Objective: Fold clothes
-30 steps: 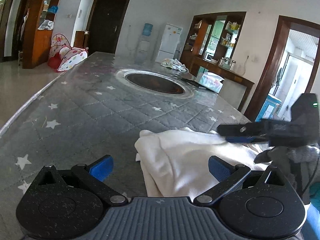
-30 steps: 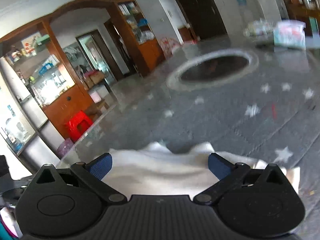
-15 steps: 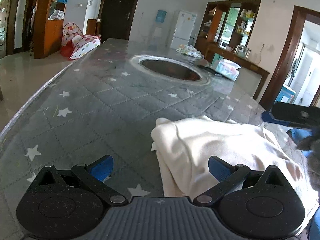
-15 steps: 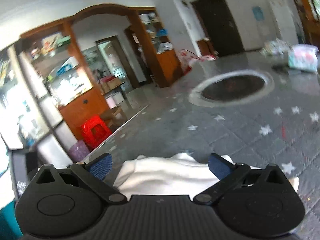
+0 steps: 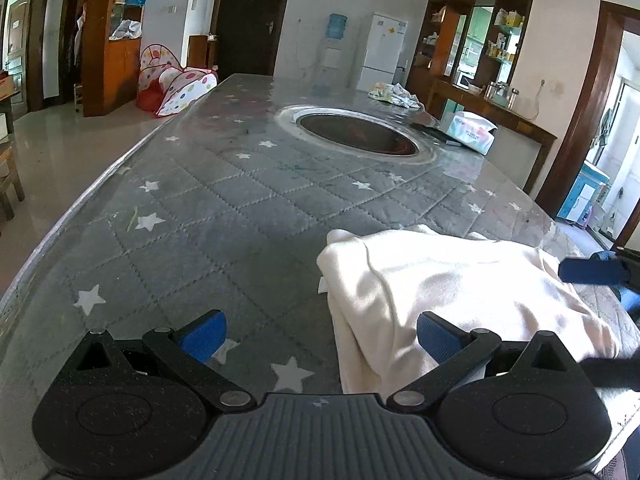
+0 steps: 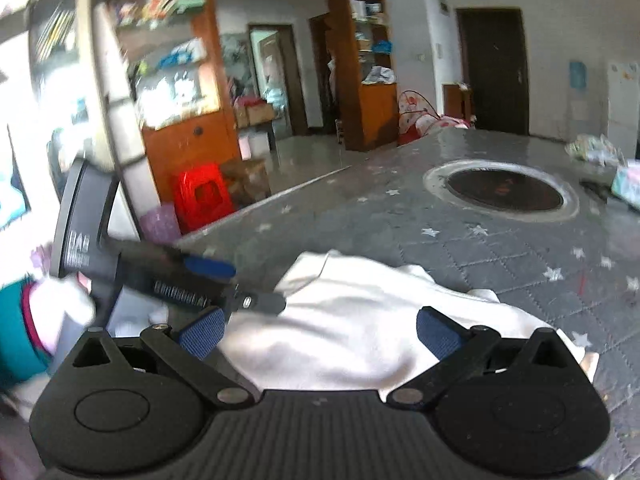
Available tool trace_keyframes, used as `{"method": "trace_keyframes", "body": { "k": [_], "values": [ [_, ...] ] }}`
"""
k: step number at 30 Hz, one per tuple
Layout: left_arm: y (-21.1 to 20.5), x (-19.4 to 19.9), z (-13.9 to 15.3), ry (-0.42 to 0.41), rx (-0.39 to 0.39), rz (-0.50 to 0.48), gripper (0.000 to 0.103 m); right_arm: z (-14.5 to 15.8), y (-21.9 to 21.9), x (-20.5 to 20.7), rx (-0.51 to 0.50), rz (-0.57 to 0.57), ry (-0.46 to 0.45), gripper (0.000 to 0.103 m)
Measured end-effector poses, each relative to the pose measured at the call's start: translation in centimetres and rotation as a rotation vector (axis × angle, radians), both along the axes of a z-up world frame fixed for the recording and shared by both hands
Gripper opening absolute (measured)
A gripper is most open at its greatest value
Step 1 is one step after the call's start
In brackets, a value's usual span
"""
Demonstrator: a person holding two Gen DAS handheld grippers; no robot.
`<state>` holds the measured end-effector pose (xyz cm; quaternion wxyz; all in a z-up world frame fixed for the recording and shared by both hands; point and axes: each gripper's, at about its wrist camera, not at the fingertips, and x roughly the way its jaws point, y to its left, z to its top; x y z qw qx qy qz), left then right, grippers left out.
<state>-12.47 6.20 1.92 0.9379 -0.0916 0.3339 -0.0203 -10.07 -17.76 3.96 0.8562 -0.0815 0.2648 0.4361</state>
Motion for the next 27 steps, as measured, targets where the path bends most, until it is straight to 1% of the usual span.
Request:
{"method": "trace_keyframes", "body": {
  "k": [3,8,10,12,14,17,19,20,21,22,23,25,27],
  "values": [
    [-0.1,-0.1,0.0,0.008,0.002,-0.005,0.103,-0.4,1.0,-1.6,-0.08,0.035,-0.052,0.103],
    [-0.3,-0.2,0.2,0.016,0.013,-0.004,0.103,-0.9,1.9,-3.2,-0.149,0.066,-0.083,0.103],
    [-0.3,-0.3,0.2,0.019,0.021,0.004,0.103,-1.0,2.3,-3.7,-0.18,0.076,-0.096,0.099],
    [-0.1,-0.3,0.3,0.023,0.023,0.013,0.103,-1.3,2.8,-3.9,-0.212,0.081,-0.111,0.092],
    [0.4,-0.3,0.5,0.025,0.015,0.031,0.103,-1.4,3.3,-4.2,-0.239,0.094,-0.122,0.091],
    [1.2,-0.2,0.6,0.028,0.0,0.057,0.102,-1.6,4.1,-4.8,-0.275,0.119,-0.147,0.084],
    [1.6,-0.1,0.6,0.035,-0.009,0.068,0.102,-1.8,4.8,-5.1,-0.298,0.137,-0.169,0.081],
    [1.8,-0.1,0.7,0.035,-0.015,0.07,0.101,-1.9,5.1,-5.2,-0.311,0.141,-0.181,0.077],
    [2.0,-0.1,0.7,0.034,-0.021,0.072,0.099,-2.0,5.5,-5.3,-0.322,0.148,-0.194,0.073],
    [2.2,-0.1,0.8,0.034,-0.028,0.074,0.096,-2.1,5.9,-5.4,-0.334,0.156,-0.208,0.071],
    [2.3,0.0,0.8,0.035,-0.037,0.073,0.095,-2.2,6.2,-5.5,-0.346,0.164,-0.222,0.069],
    [2.7,0.1,0.9,0.04,-0.059,0.068,0.087,-2.4,7.0,-5.8,-0.37,0.176,-0.253,0.067],
    [2.9,0.3,0.9,0.047,-0.081,0.061,0.082,-2.6,7.7,-6.1,-0.391,0.186,-0.28,0.064]
  ]
}}
